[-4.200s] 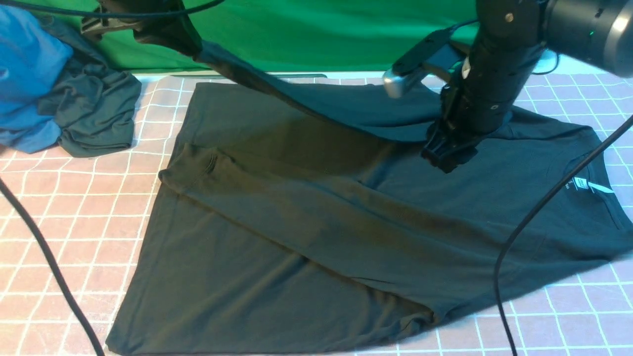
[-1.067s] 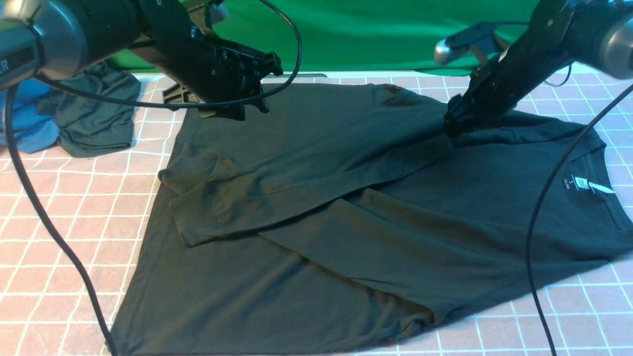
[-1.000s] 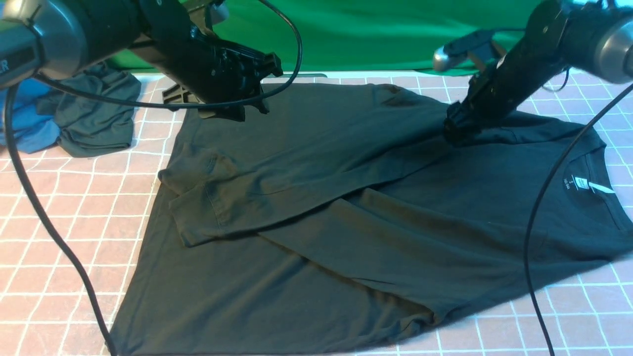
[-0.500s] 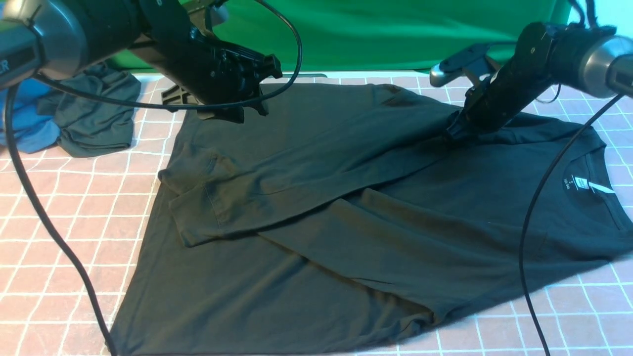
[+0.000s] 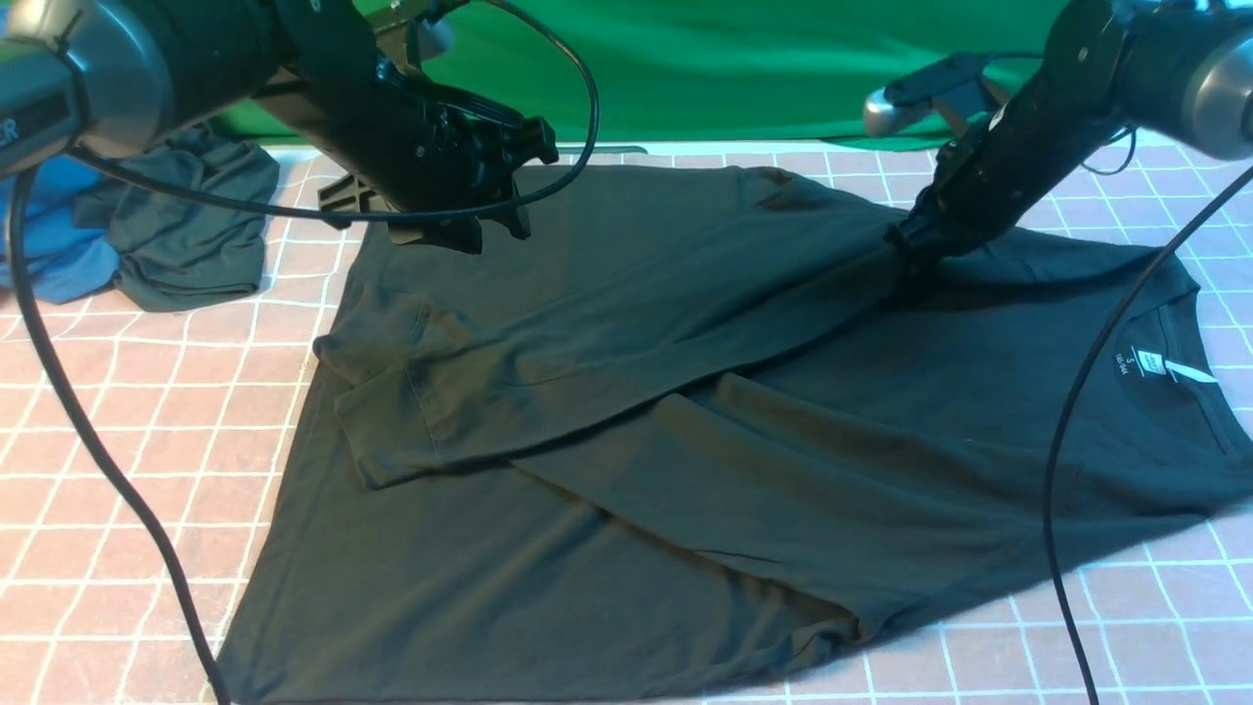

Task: Fold a long-sleeved shirt over a pink coffee tablecloth.
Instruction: 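Grasp the near edge of the shirt at its hem and shoulder corners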

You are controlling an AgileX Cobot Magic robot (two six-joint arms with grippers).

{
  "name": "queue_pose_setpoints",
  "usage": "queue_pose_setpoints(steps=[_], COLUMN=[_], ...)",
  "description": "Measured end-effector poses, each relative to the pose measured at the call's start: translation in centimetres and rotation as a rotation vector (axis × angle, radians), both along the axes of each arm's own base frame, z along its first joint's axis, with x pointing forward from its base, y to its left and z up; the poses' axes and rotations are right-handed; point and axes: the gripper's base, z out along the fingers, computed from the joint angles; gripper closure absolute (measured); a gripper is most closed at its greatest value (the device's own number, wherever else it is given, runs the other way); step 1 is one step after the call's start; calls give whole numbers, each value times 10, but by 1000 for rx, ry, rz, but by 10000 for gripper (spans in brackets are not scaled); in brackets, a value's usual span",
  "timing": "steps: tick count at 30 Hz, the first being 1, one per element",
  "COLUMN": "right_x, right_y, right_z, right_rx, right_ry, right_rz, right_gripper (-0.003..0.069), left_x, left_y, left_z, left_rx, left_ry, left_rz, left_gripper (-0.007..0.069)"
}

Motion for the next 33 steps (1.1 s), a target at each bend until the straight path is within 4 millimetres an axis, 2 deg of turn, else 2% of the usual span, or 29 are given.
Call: queue_pose_setpoints(steps=[7,10,12,17,21,24,27,28,29,31,33], right_x=[-8,-8,-8,-7,-4,2,9,10,12,13,14], right_y=[-2,-2,-2,-2,-5,-7,-5,-4,-2,2,4], right_z=[-3,-3,-3,-3,7,30,59,60,67,67,62], right_rx=[-27,-30,-28,-23,-49,-36,15,18,55,101,120], right_ry=[96,96,94,89,77,14,-106,-113,-154,-155,-133], right_rz=[13,9,3,-15,-41,-110,-137,-136,-128,-123,-121], right_gripper=[610,580,522,279,180,206,309,320,425,558,601], left_x=[-1,-1,-2,-6,-8,-8,-8,-8,-8,-8,-8], left_y=[0,0,0,1,4,6,6,6,6,6,6], left_z=[-1,-1,-1,-3,-5,-5,-6,-6,-6,-6,-6], left_rx=[2,2,4,20,69,89,94,94,94,95,95], left_ry=[12,13,22,71,89,87,86,86,86,87,89], left_rz=[-3,-3,-5,-18,-33,-37,-38,-38,-38,-38,-38], left_gripper=[302,302,302,302,302,302,302,302,302,302,302])
